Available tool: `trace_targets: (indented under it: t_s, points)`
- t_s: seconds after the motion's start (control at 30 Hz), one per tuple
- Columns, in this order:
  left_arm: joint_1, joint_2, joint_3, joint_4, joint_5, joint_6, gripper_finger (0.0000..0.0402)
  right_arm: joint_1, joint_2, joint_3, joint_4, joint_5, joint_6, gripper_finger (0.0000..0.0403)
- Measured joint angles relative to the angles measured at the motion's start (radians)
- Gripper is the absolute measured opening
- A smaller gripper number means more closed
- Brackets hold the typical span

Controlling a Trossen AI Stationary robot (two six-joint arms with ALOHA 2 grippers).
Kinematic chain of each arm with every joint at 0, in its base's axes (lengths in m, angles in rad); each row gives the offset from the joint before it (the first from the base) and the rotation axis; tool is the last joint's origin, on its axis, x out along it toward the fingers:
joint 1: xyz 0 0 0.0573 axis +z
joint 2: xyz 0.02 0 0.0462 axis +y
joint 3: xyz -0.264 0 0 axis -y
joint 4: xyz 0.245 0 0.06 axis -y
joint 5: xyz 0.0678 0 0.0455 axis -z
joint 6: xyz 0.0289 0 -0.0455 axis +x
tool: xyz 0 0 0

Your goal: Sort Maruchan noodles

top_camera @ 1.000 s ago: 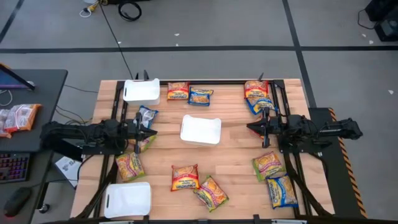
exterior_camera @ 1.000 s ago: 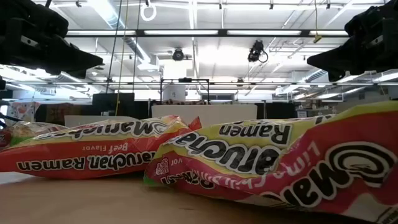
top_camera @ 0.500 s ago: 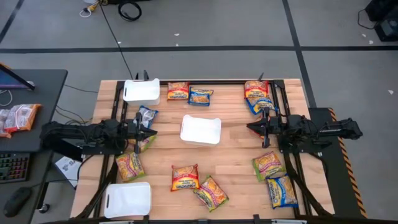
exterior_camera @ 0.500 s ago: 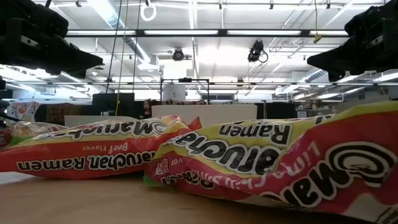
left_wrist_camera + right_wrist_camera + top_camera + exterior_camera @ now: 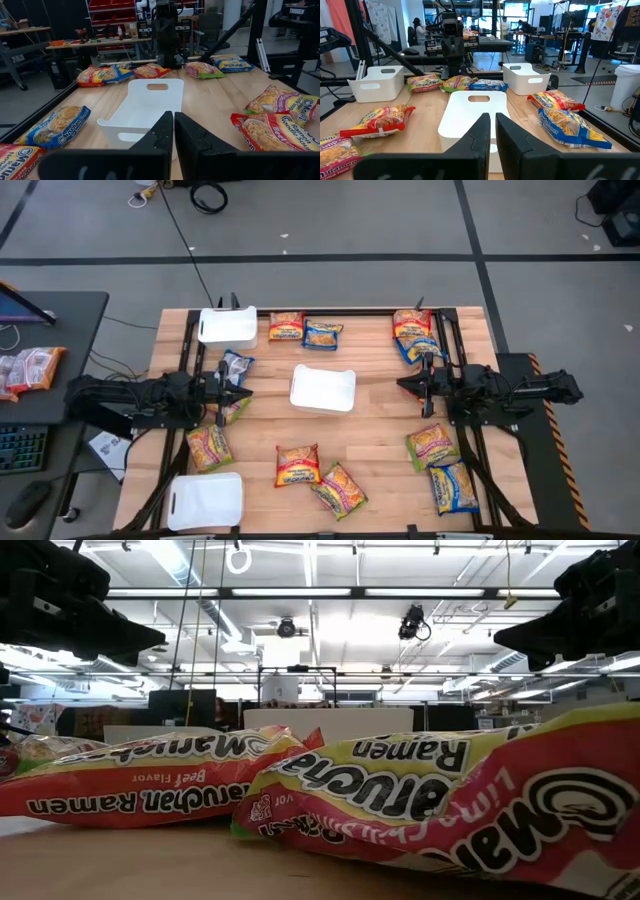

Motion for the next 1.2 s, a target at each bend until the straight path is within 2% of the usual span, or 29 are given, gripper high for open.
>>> trace_targets:
  t_s: [0.9, 1.0, 1.13, 1.2]
  points:
    - [0.000, 0.000, 0.000, 0.000, 0.000, 0.000, 0.0023, 0.000, 0.000, 0.000, 0.001, 0.000, 0.000, 0.0035]
    - [0.000, 0.000, 0.000, 0.000, 0.000, 0.000, 0.0023, -0.003, 0.001, 0.000, 0.092, 0.028, 0.004, 0.0035]
    - [0.000, 0.000, 0.000, 0.000, 0.000, -0.001, 0.0023, -0.003, 0.000, 0.000, 0.273, 0.025, 0.209, 0.0035]
    - [0.000, 0.000, 0.000, 0.000, 0.000, -0.001, 0.0023, -0.006, -0.001, 0.000, 0.300, 0.037, 0.292, 0.0035]
